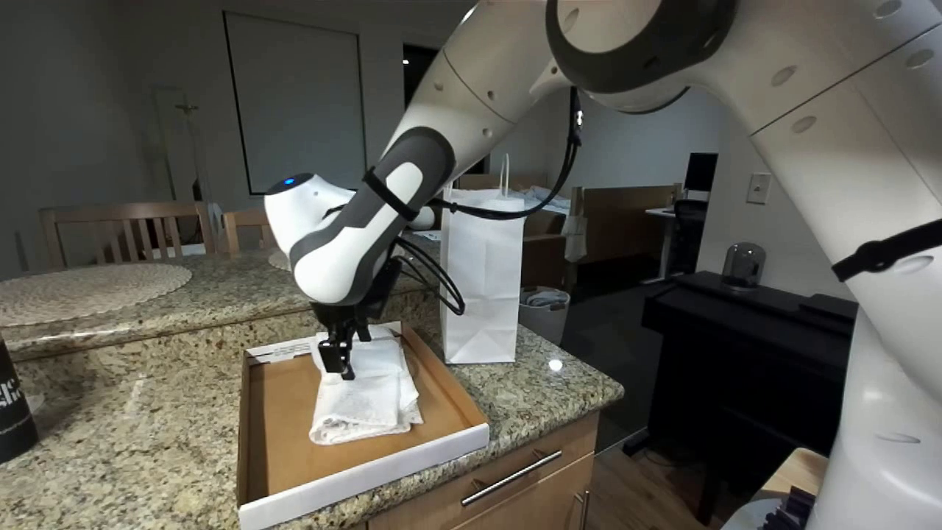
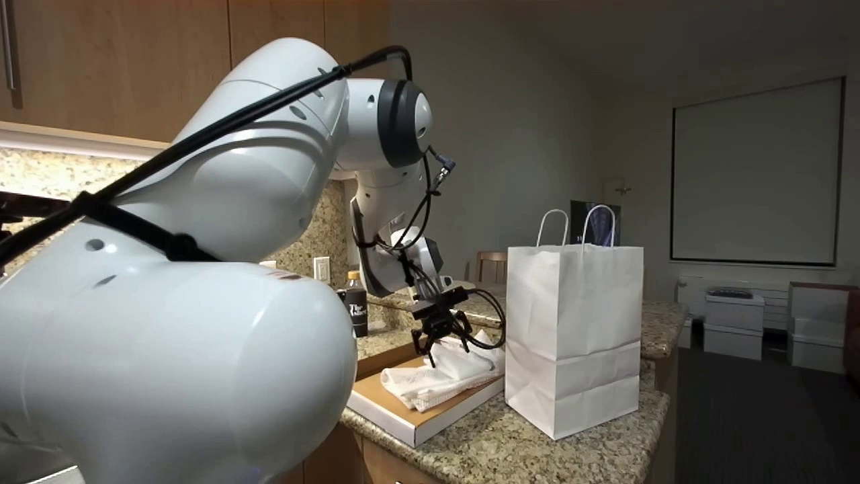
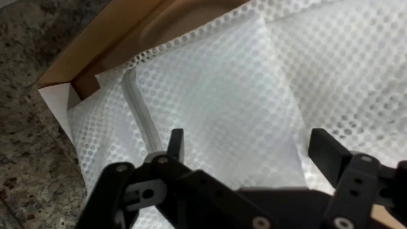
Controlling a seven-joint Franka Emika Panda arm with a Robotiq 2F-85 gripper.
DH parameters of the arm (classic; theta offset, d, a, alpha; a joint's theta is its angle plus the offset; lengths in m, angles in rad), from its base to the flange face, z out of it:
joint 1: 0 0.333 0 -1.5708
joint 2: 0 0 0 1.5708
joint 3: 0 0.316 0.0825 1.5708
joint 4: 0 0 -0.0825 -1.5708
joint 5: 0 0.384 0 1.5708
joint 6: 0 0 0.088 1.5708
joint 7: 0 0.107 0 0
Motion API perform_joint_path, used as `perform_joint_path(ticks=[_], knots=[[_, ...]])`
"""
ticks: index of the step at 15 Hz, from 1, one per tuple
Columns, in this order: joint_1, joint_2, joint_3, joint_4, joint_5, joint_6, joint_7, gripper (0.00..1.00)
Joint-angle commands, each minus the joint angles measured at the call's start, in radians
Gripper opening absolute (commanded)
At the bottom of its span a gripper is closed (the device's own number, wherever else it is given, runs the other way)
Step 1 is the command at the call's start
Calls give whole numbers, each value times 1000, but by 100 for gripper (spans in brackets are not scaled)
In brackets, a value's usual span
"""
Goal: Put one towel in the bag
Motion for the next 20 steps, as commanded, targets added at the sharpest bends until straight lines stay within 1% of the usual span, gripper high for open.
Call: perform_joint_path(ticks=[1,3,4,5,8,14,16,17,19,20], knots=[[26,61,-35,70,-53,-2,43,100],[27,90,-35,100,-42,-10,33,100],[30,101,-38,112,-41,-11,33,75],[33,110,-41,123,-41,-18,30,74],[33,120,-44,142,-34,-38,25,53],[8,120,-23,154,6,-113,1,13],[2,112,-19,150,16,-134,0,7],[-1,103,-17,143,20,-142,-1,7],[-12,70,-3,115,39,-157,-16,3],[-17,42,3,90,46,-161,-20,5]])
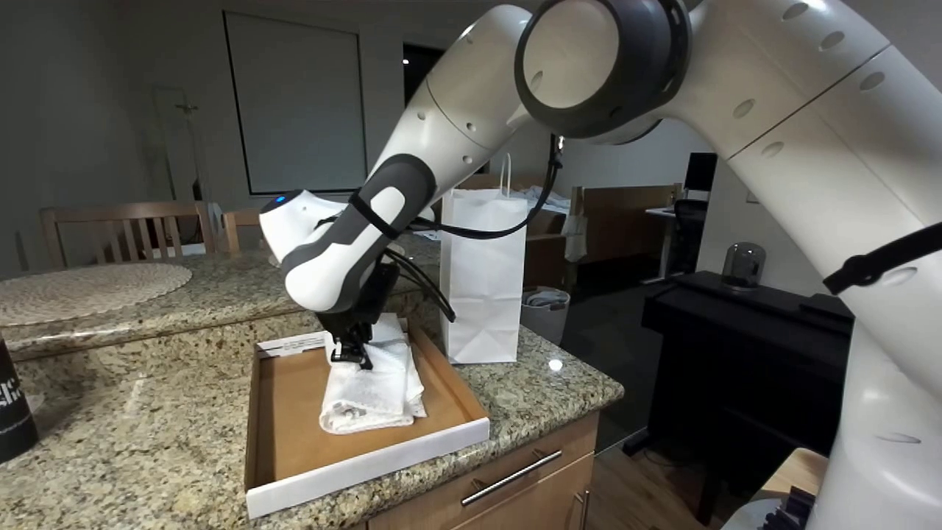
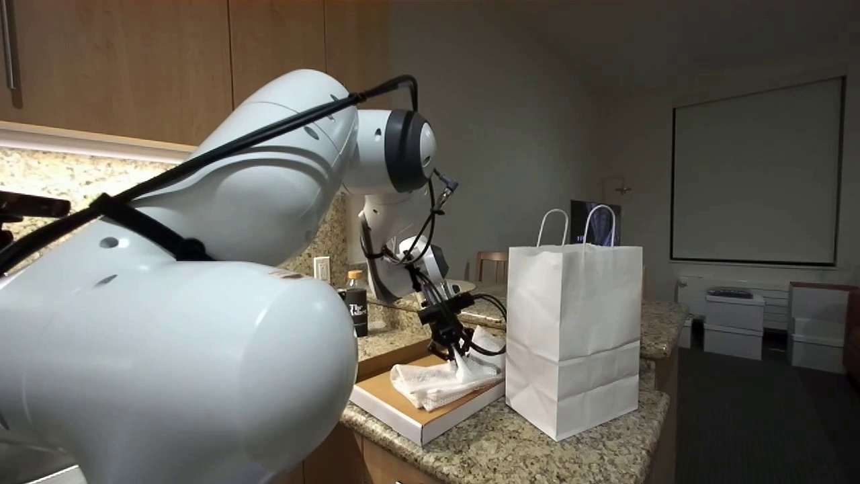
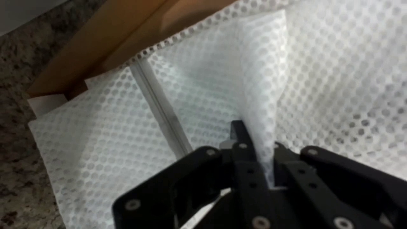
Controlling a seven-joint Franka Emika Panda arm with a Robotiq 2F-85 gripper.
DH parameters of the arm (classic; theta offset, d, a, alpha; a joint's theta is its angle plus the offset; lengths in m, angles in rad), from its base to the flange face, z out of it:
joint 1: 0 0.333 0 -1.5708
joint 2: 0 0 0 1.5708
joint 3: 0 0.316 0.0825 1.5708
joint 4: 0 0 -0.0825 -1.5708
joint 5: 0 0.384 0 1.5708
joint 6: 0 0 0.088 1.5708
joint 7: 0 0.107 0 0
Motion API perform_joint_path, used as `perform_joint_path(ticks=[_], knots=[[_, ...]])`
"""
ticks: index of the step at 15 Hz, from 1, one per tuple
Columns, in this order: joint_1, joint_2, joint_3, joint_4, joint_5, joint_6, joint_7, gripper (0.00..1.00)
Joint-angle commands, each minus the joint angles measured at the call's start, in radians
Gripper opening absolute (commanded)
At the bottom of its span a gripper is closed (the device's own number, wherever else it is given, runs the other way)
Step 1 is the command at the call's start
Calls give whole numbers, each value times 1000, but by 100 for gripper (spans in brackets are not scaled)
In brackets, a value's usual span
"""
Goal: Put one towel in the bag
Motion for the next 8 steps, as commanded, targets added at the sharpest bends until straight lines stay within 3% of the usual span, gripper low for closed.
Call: perform_joint_path(ticks=[1,8], knots=[[-34,-88,34,-74,45,-42,-31,7],[-91,-325,92,-219,128,-98,-85,8]])
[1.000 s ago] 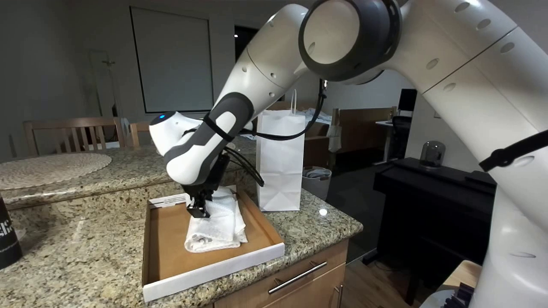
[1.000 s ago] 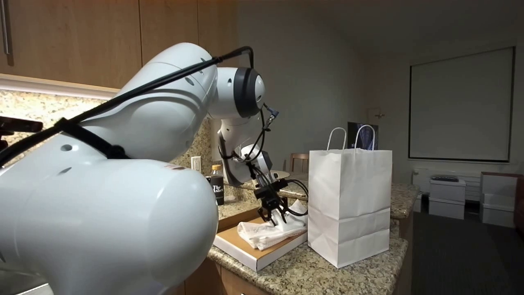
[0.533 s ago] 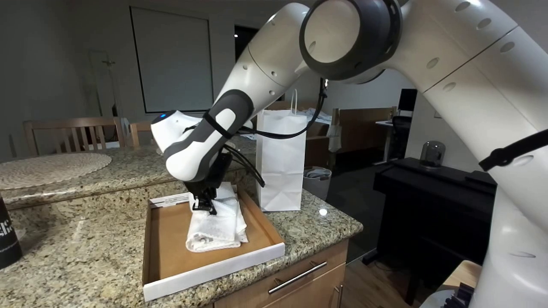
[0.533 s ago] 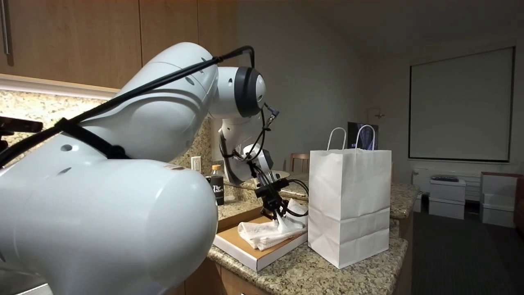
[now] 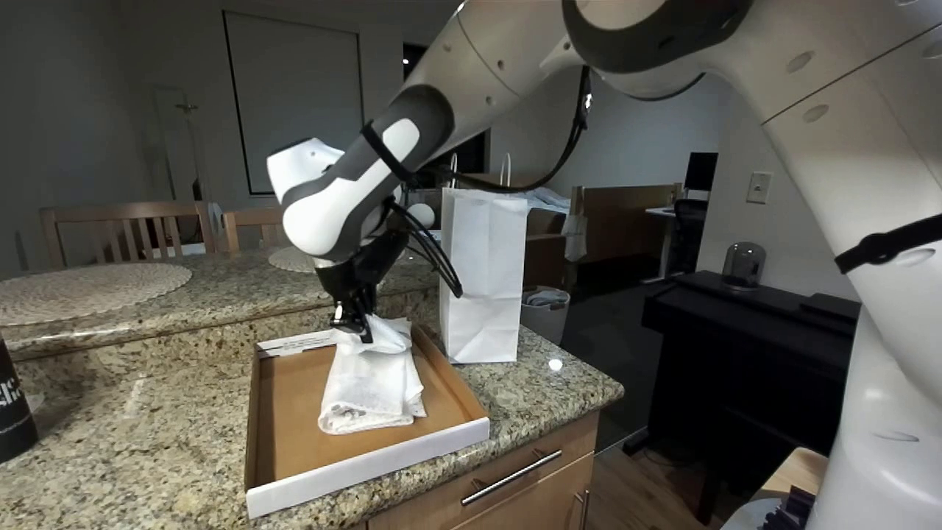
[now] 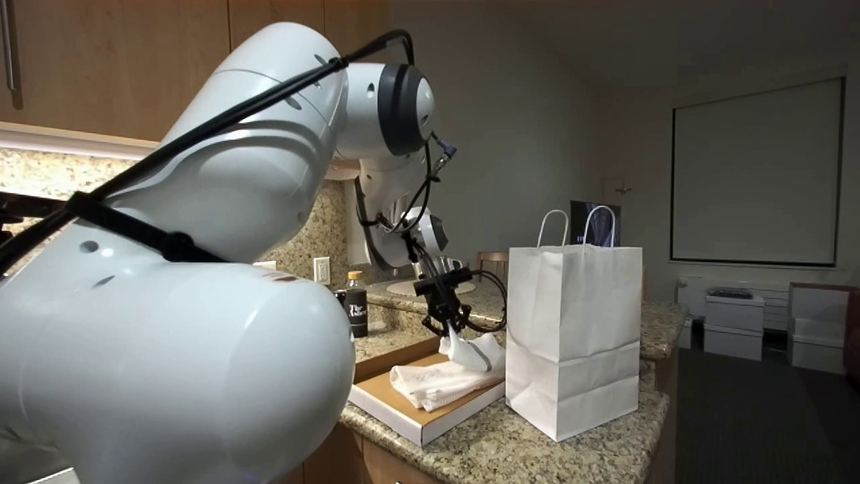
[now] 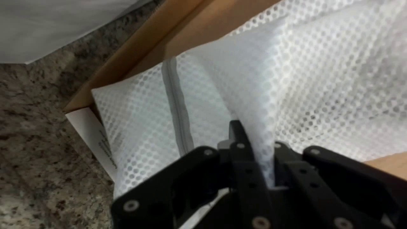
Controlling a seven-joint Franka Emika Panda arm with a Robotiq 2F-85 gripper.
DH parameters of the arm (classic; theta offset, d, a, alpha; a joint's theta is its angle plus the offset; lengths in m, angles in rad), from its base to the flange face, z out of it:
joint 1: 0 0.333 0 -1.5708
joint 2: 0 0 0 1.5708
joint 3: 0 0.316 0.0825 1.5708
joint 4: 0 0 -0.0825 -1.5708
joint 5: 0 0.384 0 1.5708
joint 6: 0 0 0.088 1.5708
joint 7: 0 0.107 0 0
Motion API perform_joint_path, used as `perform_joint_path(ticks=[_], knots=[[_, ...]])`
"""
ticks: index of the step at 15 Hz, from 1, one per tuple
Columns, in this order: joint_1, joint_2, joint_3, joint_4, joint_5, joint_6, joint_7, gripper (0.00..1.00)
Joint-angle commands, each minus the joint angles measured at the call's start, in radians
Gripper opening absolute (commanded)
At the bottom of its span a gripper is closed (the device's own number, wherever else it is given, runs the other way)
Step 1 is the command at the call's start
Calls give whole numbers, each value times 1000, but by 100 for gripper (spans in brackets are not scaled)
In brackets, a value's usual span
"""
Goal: Put one towel in the bag
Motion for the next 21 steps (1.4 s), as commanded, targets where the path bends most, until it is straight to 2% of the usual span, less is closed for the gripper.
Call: perform_joint_path(ticks=[1,4,11,16,17,18,21], knots=[[-59,-196,54,-136,78,-66,-104,7],[-92,-315,80,-150,144,-149,-179,9],[-135,-491,84,-73,282,-331,-292,9],[-143,-469,80,-72,329,-341,-319,7],[-142,-452,81,-86,331,-332,-321,32],[-142,-427,83,-103,334,-335,-328,32],[-143,-367,97,-156,360,-370,-381,47]])
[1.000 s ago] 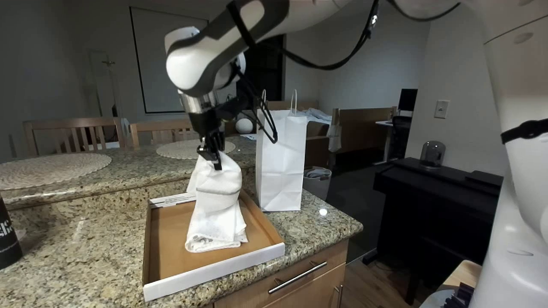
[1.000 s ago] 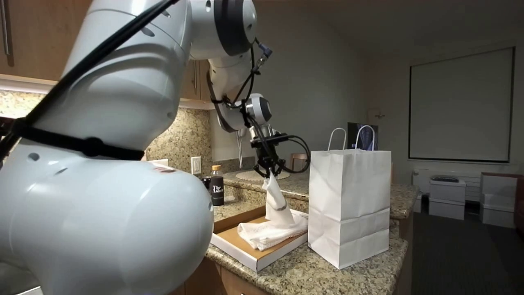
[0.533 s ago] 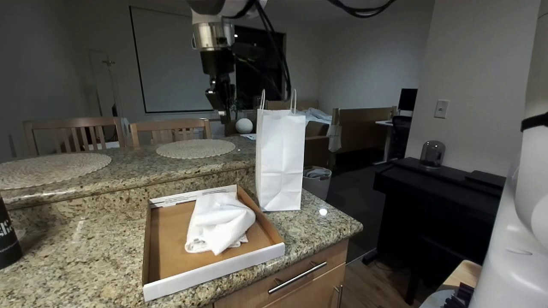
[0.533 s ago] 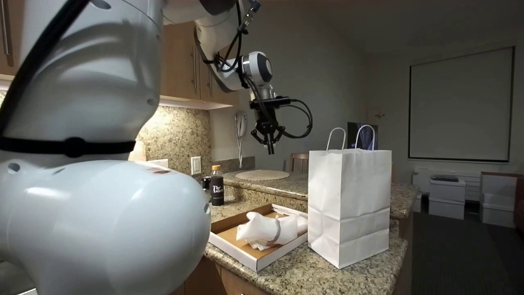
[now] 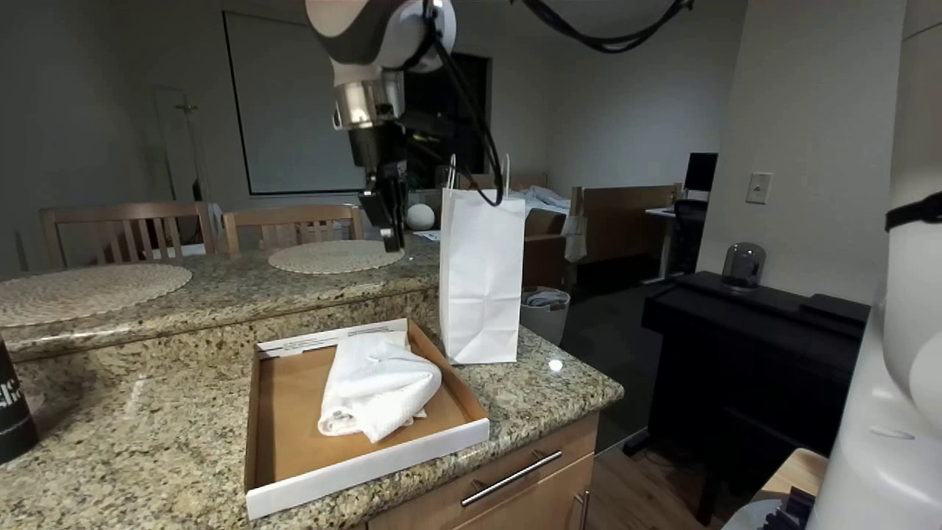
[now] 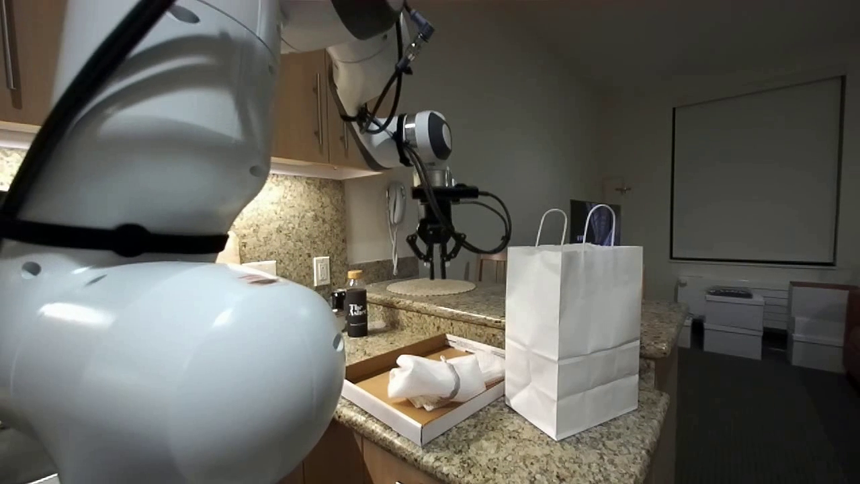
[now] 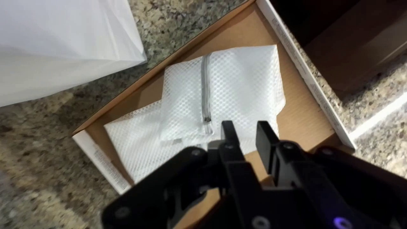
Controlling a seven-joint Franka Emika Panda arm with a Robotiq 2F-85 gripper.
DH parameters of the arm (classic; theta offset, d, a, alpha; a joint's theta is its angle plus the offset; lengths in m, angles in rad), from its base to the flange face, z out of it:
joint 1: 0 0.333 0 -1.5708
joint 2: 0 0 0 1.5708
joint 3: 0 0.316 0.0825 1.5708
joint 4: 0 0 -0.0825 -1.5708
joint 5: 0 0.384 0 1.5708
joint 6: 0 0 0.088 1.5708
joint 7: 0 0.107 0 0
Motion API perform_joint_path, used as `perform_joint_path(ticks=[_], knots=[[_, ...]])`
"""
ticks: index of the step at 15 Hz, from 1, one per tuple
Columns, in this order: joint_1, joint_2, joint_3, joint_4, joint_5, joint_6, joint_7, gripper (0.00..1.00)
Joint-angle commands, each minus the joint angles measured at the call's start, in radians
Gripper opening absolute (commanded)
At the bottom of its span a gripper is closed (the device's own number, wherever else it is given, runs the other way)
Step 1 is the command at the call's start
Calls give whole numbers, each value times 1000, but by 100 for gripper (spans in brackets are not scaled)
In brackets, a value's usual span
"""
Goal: Put one towel in the bag
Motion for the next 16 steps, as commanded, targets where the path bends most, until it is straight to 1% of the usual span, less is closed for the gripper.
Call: perform_joint_path(ticks=[1,3,4,5,8,10,11,12,13,16], knots=[[-16,56,27,-74,54,-25,-97,55],[-8,102,38,-112,43,-5,-93,67],[-2,120,41,-132,27,27,-69,73],[5,124,43,-160,5,86,-39,81],[32,138,44,-226,-77,270,10,98],[54,134,37,-273,-164,389,61,100],[61,139,32,-286,-200,428,86,100],[59,156,35,-277,-207,421,81,100],[37,173,62,-256,-127,358,11,100],[25,179,84,-264,-71,301,-39,100]])
